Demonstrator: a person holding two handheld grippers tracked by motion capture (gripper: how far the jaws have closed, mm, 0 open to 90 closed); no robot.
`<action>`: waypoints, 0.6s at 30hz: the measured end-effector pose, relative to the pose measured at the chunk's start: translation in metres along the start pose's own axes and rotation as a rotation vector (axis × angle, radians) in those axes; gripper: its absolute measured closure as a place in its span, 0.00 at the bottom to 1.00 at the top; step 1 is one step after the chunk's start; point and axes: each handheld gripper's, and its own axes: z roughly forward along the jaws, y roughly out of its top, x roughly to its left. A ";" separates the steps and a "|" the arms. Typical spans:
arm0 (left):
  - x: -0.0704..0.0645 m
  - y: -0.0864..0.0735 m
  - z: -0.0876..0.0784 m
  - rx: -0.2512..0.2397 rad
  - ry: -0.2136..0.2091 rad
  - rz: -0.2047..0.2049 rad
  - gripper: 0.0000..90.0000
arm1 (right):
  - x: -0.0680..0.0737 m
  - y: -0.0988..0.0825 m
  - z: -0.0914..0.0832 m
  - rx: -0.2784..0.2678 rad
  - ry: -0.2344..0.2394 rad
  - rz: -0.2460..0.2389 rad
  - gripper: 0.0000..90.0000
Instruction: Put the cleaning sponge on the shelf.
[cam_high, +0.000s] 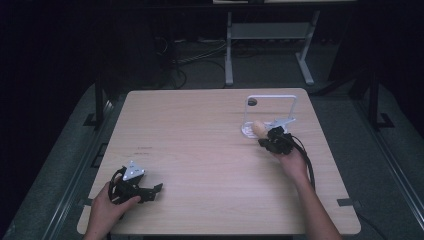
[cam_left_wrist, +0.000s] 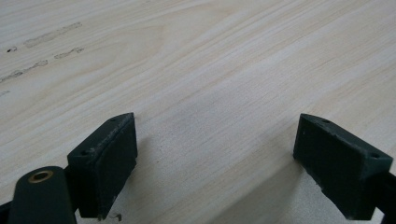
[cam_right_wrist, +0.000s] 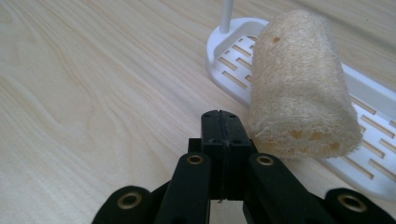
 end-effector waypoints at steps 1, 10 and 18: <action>0.000 0.000 0.000 0.000 0.000 0.000 0.14 | 0.000 0.000 0.001 0.001 -0.003 -0.003 1.00; 0.000 0.000 0.000 0.000 0.000 0.000 0.15 | -0.009 -0.003 0.000 0.014 -0.046 0.003 0.99; 0.000 0.000 0.000 0.001 0.000 0.001 0.15 | -0.020 -0.007 -0.004 -0.001 -0.068 0.030 0.99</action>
